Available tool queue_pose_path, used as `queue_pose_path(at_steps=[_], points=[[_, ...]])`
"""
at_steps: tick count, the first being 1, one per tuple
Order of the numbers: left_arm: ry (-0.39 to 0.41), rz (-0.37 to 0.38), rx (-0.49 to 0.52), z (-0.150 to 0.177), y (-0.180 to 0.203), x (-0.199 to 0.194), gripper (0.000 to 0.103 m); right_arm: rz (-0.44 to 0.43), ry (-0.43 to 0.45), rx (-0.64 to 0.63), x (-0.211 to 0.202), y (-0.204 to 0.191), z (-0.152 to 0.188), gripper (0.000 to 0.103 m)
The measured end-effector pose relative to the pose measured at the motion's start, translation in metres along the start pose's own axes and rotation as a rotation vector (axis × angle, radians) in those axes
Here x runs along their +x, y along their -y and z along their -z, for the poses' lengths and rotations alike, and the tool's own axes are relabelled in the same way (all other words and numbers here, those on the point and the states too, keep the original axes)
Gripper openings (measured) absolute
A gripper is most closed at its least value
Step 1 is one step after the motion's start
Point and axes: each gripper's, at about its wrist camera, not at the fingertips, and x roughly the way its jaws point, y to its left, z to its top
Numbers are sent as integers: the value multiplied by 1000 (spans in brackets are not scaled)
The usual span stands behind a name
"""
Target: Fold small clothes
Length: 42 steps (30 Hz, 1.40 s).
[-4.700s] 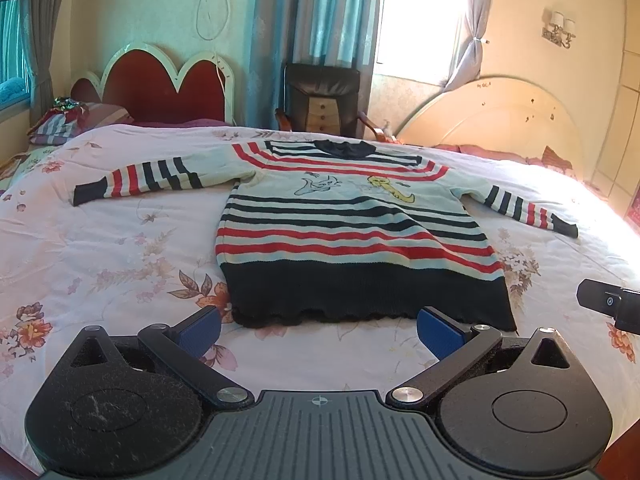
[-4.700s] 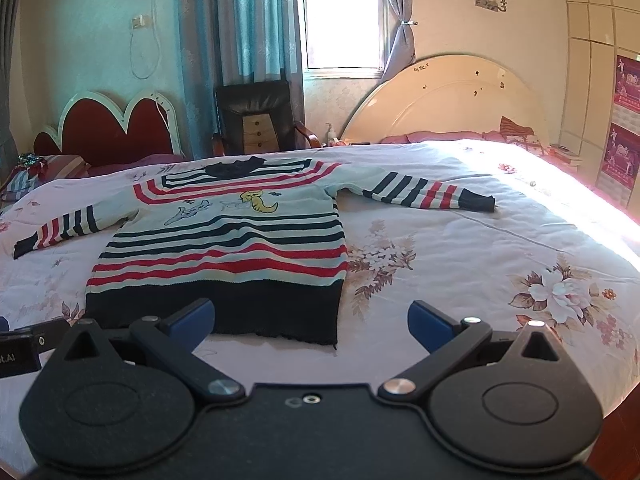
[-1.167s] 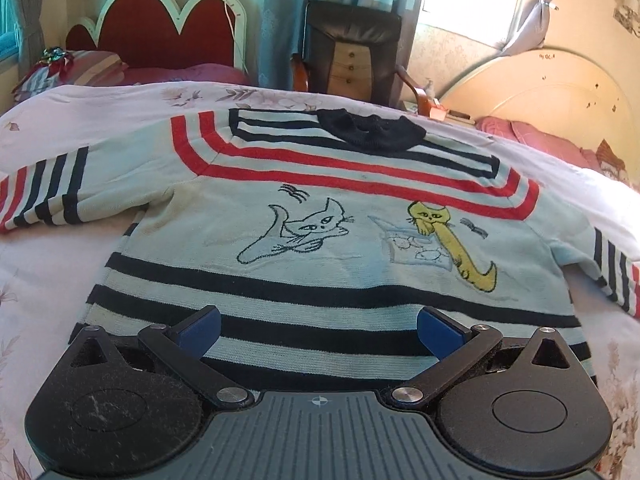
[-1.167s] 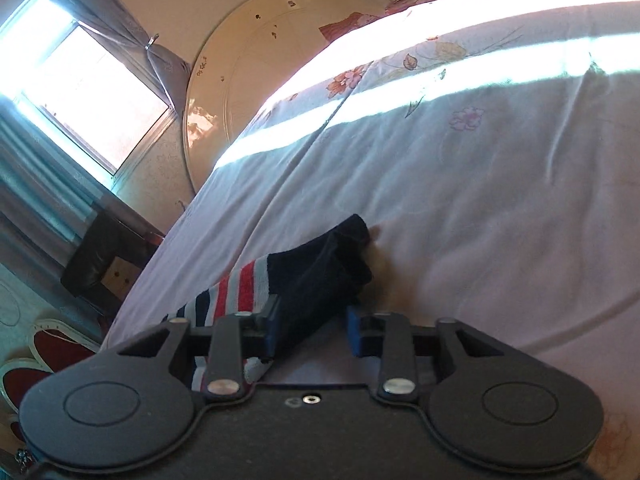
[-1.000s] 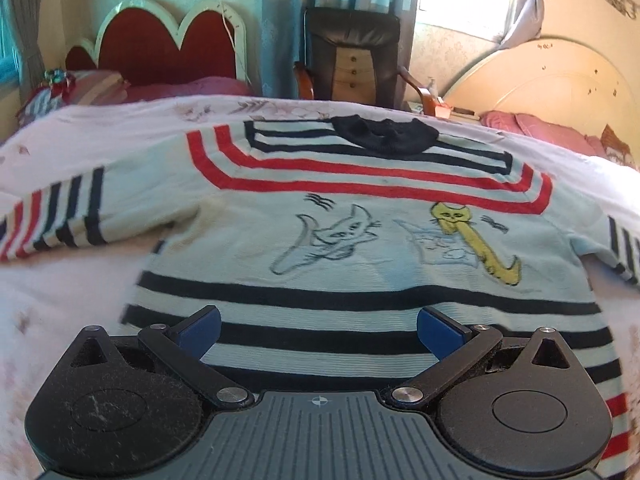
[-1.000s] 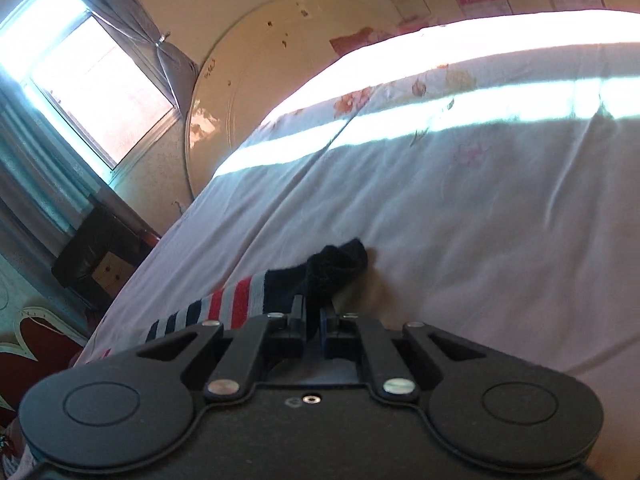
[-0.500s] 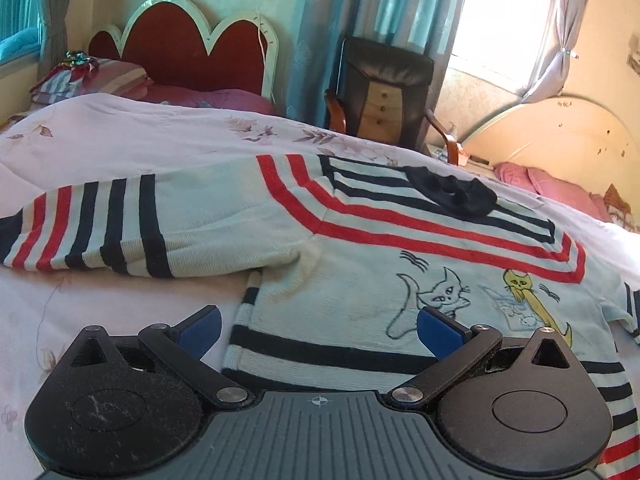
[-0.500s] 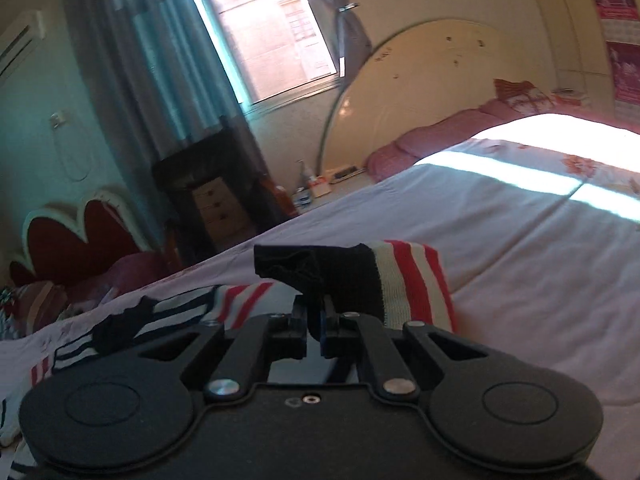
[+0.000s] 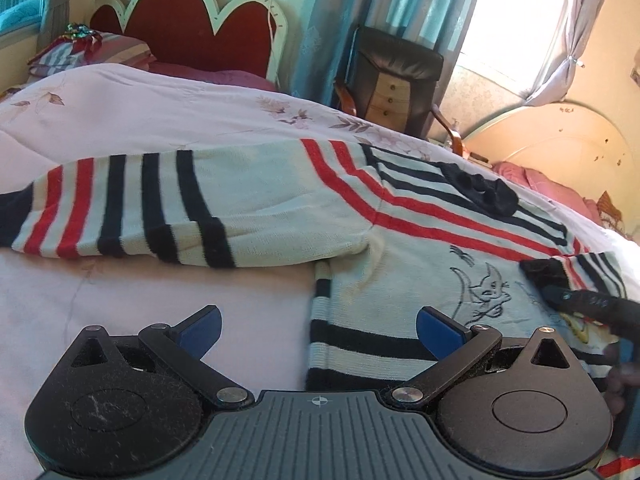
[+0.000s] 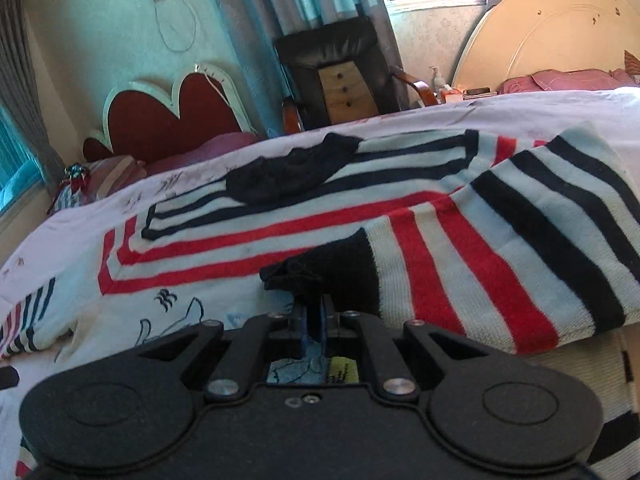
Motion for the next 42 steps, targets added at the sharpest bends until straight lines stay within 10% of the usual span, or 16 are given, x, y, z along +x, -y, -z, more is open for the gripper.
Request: queue_pose_path(at_steps=[5,9,12,19,21,29,42], points=[[-6,105,10,-3,34,11,103,11,70,-104,-27,-12,4,35],[-28,269,-19,-5,85,33,101,20,136,-9,-68,12,5,35],[-97,402,-26,-8,133,63,58,53,165,87,-94,40,7,35],[-184,439,-11,-12,206,123,54,77,179,261,-131,95,15,36],[-199,412,13,-15,216,132,5,68,184,334,-136,110,20,40],[-18,363,26,-54,167,85,4,-62,221,601,-128,154,31,48],[-61,288,-16,-40,102,96,4,-308,173,983,-55,190,31,49]])
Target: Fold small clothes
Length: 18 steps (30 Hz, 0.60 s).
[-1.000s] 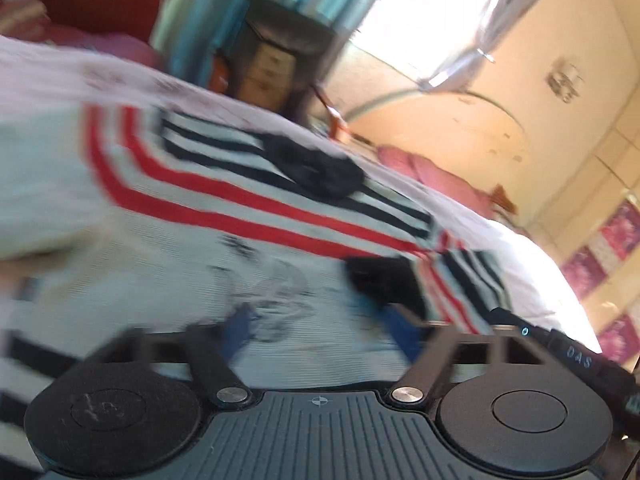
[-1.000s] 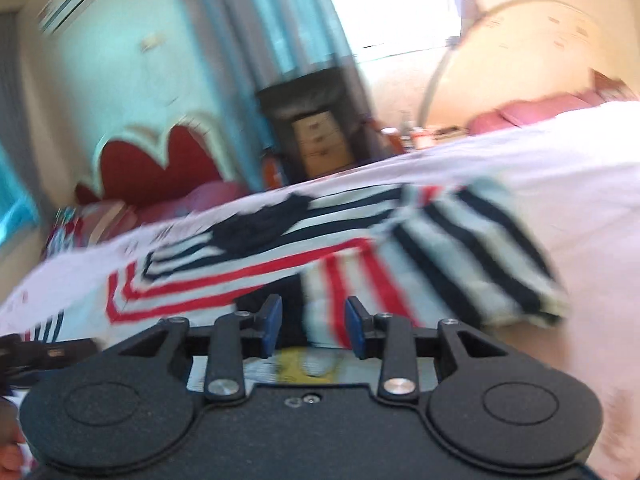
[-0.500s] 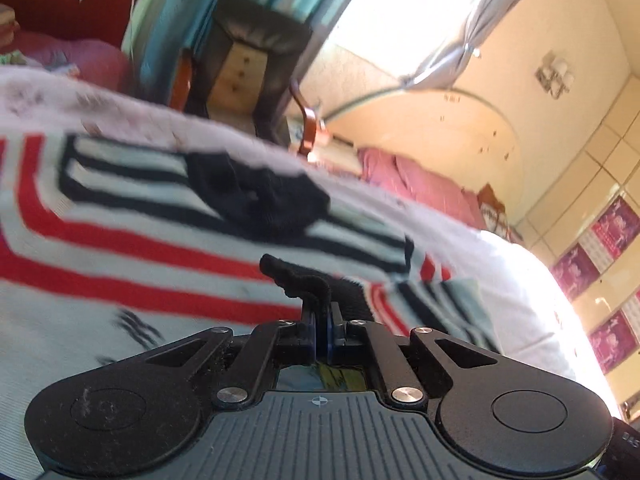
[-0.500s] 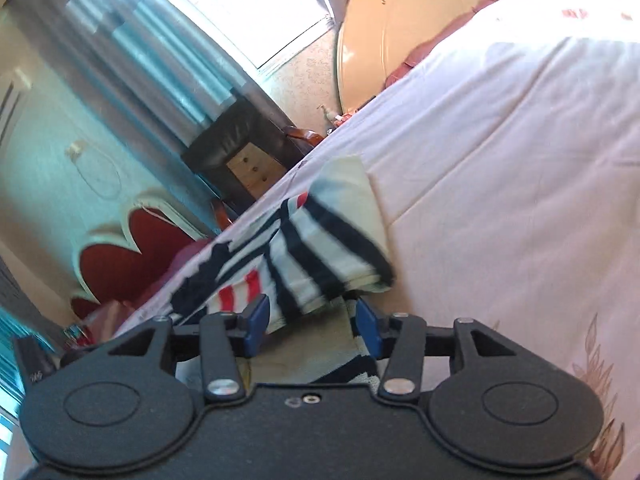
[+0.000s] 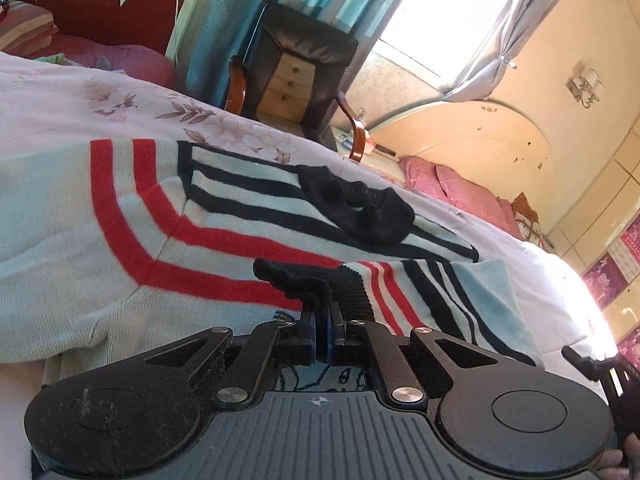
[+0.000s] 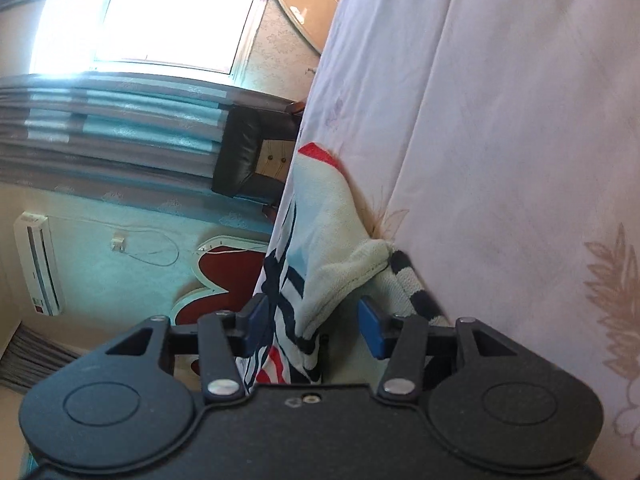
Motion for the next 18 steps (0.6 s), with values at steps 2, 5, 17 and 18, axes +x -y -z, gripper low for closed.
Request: queue_pose_path(at_steps=[2,5,17,18], points=[[3,1,-8,3,-3,0,4,2,23,37,3,5,-5,49],[-2,1,-16,5,-8,1,4,26,29,35,6,8,-11,45],[35,-39,23,7,-10,1,4,180,13,-284,5,-25,-2,10],[8,-43,-4,9,-14,7,4,212,0,-316,8,-26,2,10]])
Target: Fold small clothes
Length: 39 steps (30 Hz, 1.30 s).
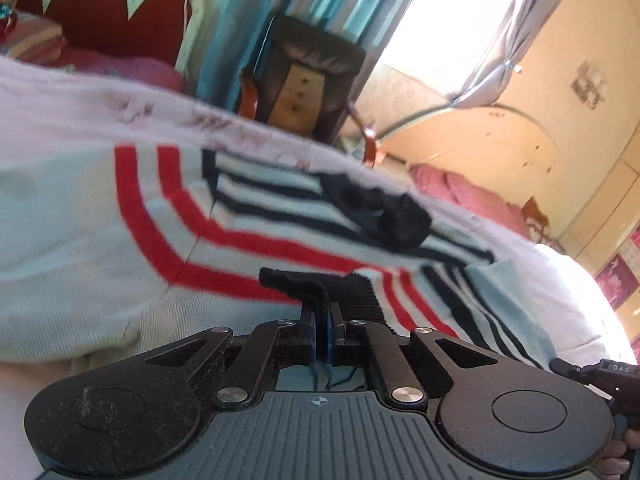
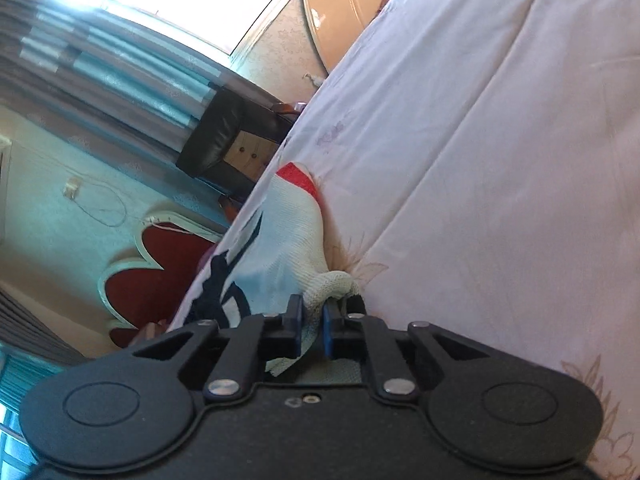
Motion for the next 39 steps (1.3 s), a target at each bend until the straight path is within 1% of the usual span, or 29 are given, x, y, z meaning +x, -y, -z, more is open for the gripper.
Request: queue_pose_path(at_steps=[1,2,5,11,12,14,15,16,17,18,19,20,21,22,24,25,26,27,30,31,33,35,36,37,39], points=[[-14,2,-21,3,-3,3,4,32,-18,-15,5,-1,2,10],[-19,0,-18,6,-4,5,4,41,-23,-19,7,0,4,10],[-21,1,-18,11,-6,5,4,31,-17,-11,6,1,3,10],[47,18,34,-2,1,-2,4,-6,-3,-26,-3,3,0,10],[40,8,43,-4,1,0,4,-12,0,-20,-3,5,0,10],[-28,-27,23,-4,-5,13,4,5,-17,-12,1,9,3,10],[-54,-25,13,-1,-7,17,4,10,-30,-7,4,11,5,10],[-50,-20,25,0,-7,15,5,5,-31,-2,4,12,6,10],[-52,-24,37,-1,-6,12,5,2,-35,5,3,12,5,13],[-49,-34,43,-1,-5,7,7,-10,-46,12,1,11,2,20],[-31,-62,44,0,-5,0,29,-21,-46,3,-4,9,0,30],[2,-82,50,0,-5,-7,45,-26,-30,-28,-11,5,-3,33],[48,-85,67,0,-4,-16,57,-27,-2,-79,-20,0,-6,35],[65,-79,89,-2,-2,-18,57,-31,18,-115,-25,-4,-10,35],[73,-68,119,-10,4,-13,57,-36,34,-165,-25,-8,-24,31],[64,-83,135,-13,7,-7,57,-26,41,-188,-21,-10,-32,31],[36,-125,156,-17,11,3,56,-16,43,-201,-14,-11,-40,30],[26,-155,159,-19,12,11,56,-22,44,-206,-6,-11,-50,30],[16,-168,91,-21,4,20,55,-45,33,-214,21,-10,-76,30],[14,-177,92,-19,3,22,52,-61,22,-216,32,-10,-83,32],[16,-195,113,-13,7,26,49,-80,1,-226,51,-11,-95,33],[26,-211,127,-9,10,28,41,-87,-25,-226,70,-11,-104,33],[38,-216,116,-9,10,29,34,-88,-42,-225,80,-11,-108,34],[53,-213,99,-8,9,28,19,-88,-62,-222,89,-10,-111,34],[91,-220,71,-4,10,29,11,-75,-100,-223,105,-8,-114,34]])
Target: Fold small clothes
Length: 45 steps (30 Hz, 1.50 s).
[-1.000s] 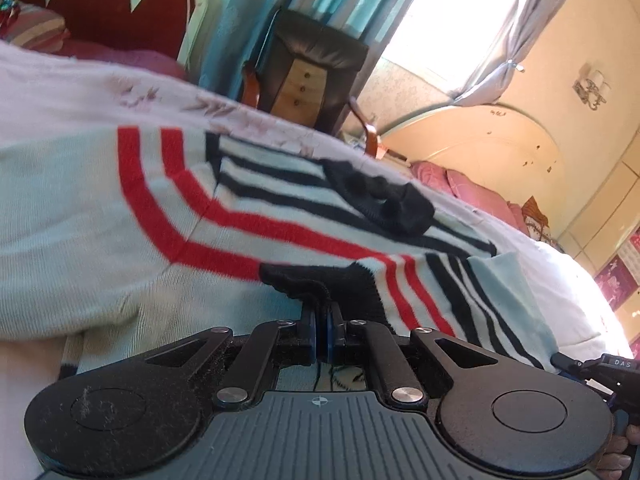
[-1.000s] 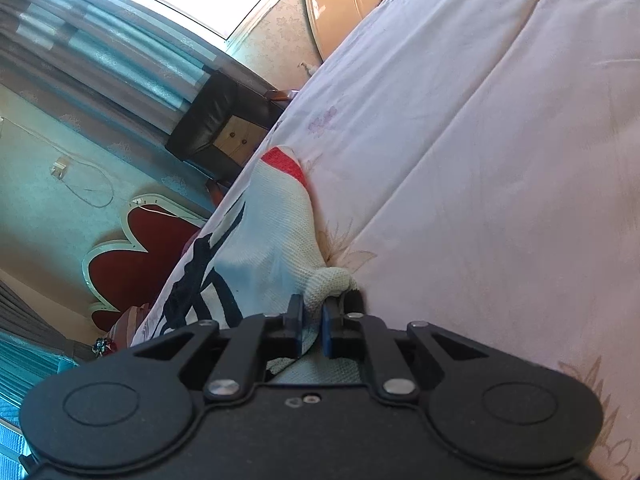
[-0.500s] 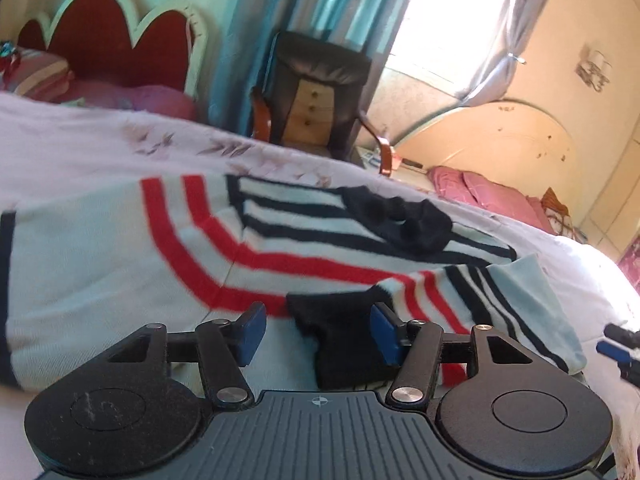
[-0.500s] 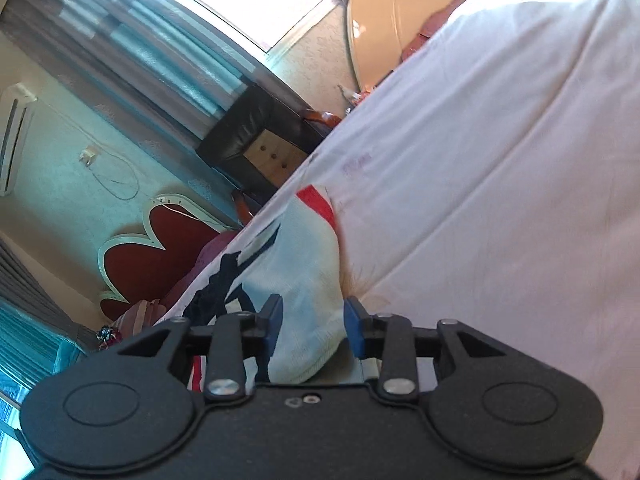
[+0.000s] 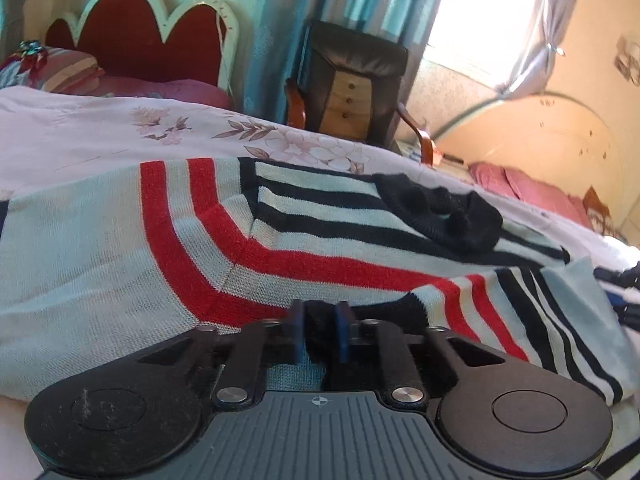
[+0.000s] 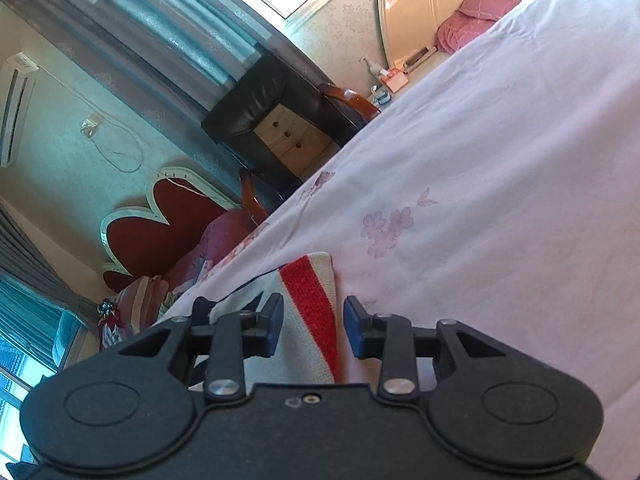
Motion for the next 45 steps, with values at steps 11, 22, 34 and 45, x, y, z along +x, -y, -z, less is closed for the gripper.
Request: queue_pose_path(at_steps=[11,22,34,45], points=[[54,-60,13,3,0,-3,10,110,-7,-184,1,-11,8,10],[90,67,282,18,126,-8,68,108,-59,-475,-41,-50,56,9],[33,14,239,53,112,-19,69,113,-91,-595,-84,-54,99,9],[41,81,-23,52,41,-44,69,164,-44,-455,-106,-71,110,19]])
